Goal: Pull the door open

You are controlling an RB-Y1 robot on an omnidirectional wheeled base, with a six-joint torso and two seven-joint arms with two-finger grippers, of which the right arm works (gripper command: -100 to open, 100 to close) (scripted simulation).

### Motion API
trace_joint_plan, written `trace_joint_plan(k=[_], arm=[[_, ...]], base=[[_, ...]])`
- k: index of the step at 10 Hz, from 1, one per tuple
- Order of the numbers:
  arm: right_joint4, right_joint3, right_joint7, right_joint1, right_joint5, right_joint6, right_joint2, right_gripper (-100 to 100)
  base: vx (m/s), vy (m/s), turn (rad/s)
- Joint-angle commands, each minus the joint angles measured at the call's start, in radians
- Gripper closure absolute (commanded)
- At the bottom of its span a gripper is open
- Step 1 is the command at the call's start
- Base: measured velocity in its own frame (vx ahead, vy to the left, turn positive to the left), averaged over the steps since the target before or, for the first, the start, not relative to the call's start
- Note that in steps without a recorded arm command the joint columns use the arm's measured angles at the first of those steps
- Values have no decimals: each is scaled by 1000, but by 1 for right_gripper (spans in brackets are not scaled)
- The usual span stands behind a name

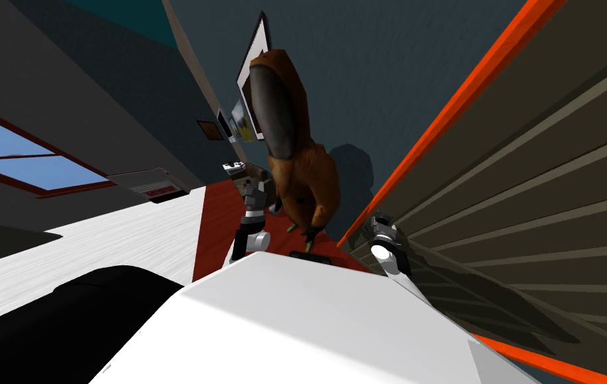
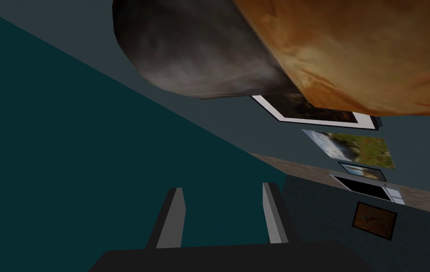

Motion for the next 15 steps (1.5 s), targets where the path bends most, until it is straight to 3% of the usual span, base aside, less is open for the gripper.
trace_joint_plan(k=[1, 2, 7, 15], arm=[[0, 0, 0, 0, 0, 0, 0, -100], [0, 0, 0, 0, 0, 0, 0, 100], [0, 0, 0, 0, 0, 0, 0, 100], [-65, 101, -47, 22, 39, 22, -27, 100]], base=[[7, -40, 56], [2, 2, -39], [-1, 8, -3], [-235, -30, 86]])
